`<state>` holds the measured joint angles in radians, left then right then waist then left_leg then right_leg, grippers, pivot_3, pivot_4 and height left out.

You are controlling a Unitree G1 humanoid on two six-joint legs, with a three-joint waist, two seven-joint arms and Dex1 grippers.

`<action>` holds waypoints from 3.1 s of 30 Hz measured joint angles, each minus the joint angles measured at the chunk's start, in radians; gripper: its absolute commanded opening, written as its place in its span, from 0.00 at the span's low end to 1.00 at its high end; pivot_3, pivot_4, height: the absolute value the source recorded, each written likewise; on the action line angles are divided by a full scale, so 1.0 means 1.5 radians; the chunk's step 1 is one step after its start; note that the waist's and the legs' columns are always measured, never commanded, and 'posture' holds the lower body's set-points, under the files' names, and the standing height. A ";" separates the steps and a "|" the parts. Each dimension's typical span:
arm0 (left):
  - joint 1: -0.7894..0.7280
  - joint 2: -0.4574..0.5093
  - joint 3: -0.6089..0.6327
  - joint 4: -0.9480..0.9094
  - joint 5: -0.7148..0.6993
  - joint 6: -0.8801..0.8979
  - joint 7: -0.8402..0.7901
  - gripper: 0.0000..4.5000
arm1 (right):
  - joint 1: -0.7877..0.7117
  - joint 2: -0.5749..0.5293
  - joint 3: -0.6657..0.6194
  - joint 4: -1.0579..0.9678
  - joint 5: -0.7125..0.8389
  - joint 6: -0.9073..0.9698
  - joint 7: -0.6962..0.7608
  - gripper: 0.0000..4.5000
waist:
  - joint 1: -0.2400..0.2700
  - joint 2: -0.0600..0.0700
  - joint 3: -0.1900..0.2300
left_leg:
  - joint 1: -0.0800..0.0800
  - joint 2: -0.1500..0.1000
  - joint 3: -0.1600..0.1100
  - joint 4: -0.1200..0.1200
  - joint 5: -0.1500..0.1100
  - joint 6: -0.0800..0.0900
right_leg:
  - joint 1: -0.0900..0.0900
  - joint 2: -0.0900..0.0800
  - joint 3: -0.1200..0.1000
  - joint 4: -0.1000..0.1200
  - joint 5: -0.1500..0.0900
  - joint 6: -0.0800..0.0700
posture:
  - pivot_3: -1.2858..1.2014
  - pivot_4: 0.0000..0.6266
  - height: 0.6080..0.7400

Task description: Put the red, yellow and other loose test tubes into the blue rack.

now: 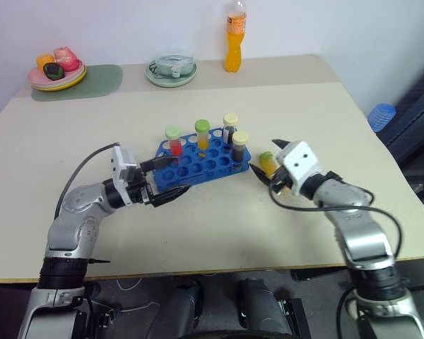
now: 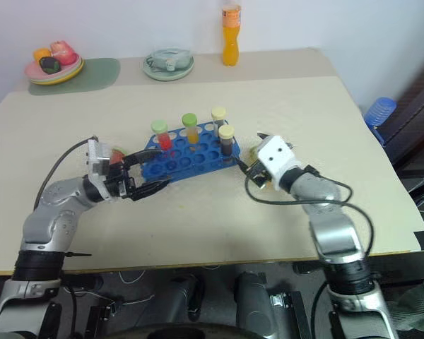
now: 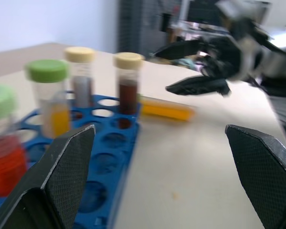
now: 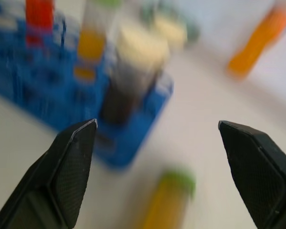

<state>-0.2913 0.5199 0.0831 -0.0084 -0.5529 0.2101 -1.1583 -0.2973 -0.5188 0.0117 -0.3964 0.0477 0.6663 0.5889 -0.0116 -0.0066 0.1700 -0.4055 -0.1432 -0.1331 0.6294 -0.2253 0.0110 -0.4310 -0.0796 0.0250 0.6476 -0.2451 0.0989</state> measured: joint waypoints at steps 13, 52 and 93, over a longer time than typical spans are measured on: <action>-0.023 0.047 -0.080 0.091 0.067 -0.092 -0.175 1.00 | -0.318 -0.066 0.025 0.249 0.083 0.444 0.008 0.93 | 0.001 0.000 0.000 | -0.002 0.000 0.000 0.000 0.000 0.001 | -0.001 -0.001 -0.001 -0.002 0.000 0.000 | 0.52 0.24 1.00; 0.079 0.018 -0.067 0.139 0.072 -0.186 -0.156 1.00 | -0.495 -0.056 0.288 0.605 0.010 0.281 0.164 0.17 | 0.002 0.000 -0.001 | -0.001 0.000 0.000 0.001 -0.001 0.001 | 0.000 -0.001 -0.001 -0.001 0.000 0.000 | 0.52 0.24 1.00; 0.118 0.052 0.007 0.058 0.039 -0.096 -0.102 1.00 | -0.216 0.380 0.056 0.609 0.095 -0.677 0.048 0.17 | -0.005 0.000 0.000 | -0.001 0.000 0.000 -0.001 0.000 0.000 | -0.003 0.001 -0.001 0.000 0.000 0.000 | 0.52 0.24 1.00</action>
<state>-0.1144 0.5983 0.0930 0.0790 -0.4940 0.0667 -1.3118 -0.6210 0.0509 0.0964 0.5179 0.1900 -0.3488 0.6604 -0.0187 -0.0067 0.1700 -0.4067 -0.1429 -0.1329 0.6286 -0.2255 0.0109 -0.4362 -0.0786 0.0237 0.6480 -0.2446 0.0989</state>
